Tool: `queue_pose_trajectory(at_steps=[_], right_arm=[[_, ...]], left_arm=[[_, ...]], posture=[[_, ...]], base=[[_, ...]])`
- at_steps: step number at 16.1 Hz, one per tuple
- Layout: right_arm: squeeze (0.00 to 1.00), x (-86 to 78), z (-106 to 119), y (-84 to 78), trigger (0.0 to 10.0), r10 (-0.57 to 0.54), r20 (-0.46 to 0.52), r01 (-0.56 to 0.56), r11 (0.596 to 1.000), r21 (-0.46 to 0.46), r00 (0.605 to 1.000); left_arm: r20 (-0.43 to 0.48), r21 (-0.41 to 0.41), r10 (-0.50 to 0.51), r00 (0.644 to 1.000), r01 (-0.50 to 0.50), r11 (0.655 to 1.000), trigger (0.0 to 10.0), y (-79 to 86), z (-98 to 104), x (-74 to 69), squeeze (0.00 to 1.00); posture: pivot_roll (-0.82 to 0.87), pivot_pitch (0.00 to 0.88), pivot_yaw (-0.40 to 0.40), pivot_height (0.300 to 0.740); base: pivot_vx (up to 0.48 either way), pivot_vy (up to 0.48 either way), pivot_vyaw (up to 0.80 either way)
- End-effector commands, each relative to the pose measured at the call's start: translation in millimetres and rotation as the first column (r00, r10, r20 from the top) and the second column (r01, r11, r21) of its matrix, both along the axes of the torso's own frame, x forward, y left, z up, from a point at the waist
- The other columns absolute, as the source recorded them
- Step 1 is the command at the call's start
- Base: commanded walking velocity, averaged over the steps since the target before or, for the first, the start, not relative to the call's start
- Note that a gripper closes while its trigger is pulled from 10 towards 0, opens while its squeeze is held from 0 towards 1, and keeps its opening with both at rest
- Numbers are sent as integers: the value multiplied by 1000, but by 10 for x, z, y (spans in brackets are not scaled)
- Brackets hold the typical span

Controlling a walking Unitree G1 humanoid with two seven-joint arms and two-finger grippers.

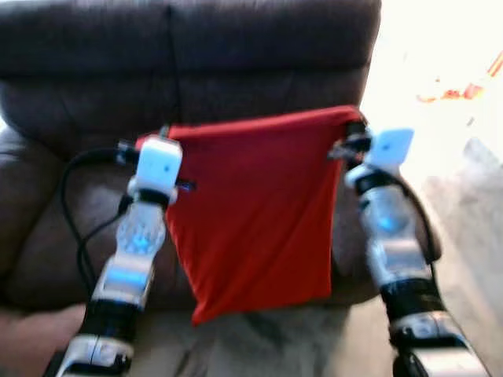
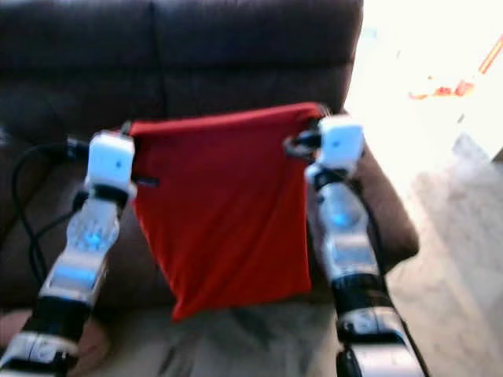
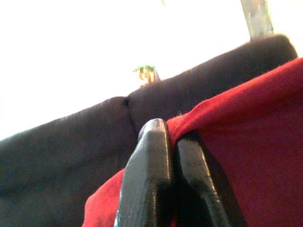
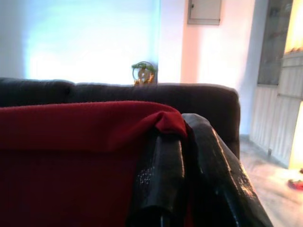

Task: Move the pillow to the sofa from floor

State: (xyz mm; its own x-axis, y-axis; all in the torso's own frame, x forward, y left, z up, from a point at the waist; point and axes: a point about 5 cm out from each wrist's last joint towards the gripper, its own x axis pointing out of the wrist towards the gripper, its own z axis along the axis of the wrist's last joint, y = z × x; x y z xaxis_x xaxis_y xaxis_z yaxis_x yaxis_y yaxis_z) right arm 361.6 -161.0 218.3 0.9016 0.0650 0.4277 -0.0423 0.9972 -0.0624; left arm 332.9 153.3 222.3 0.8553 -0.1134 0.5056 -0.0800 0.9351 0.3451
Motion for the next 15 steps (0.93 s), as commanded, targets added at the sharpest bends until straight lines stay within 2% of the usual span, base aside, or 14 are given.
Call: queue_pose_trajectory(at_steps=[1, 5, 8, 15], right_arm=[[0, -62, 448, 45, 10000, 3, 177, -9, 999, 33, 984], [0, -94, 542, 42, 10000, -5, 205, -4, 999, 41, 979], [0, -120, 699, 51, 10000, -4, 244, -12, 998, 65, 970], [0, -150, 677, 76, 10000, 9, 230, -26, 997, 73, 973]], left_arm=[[122, -8, 16, 992, -15, 1000, 10000, 60, 305, -62, 0], [174, -3, 8, 985, -7, 1000, 10000, 25, 472, -85, 0], [206, 3, -1, 979, 0, 1000, 10000, 17, 600, -103, 0], [166, 3, -22, 986, 22, 1000, 10000, 8, 559, -88, 0]], posture=[[5, 41, -10, 740], [4, 31, -9, 740], [3, 16, -8, 740], [4, 20, -7, 740]], base=[[337, 0, 0], [335, 0, 0], [335, 0, 0], [337, 0, 0]])
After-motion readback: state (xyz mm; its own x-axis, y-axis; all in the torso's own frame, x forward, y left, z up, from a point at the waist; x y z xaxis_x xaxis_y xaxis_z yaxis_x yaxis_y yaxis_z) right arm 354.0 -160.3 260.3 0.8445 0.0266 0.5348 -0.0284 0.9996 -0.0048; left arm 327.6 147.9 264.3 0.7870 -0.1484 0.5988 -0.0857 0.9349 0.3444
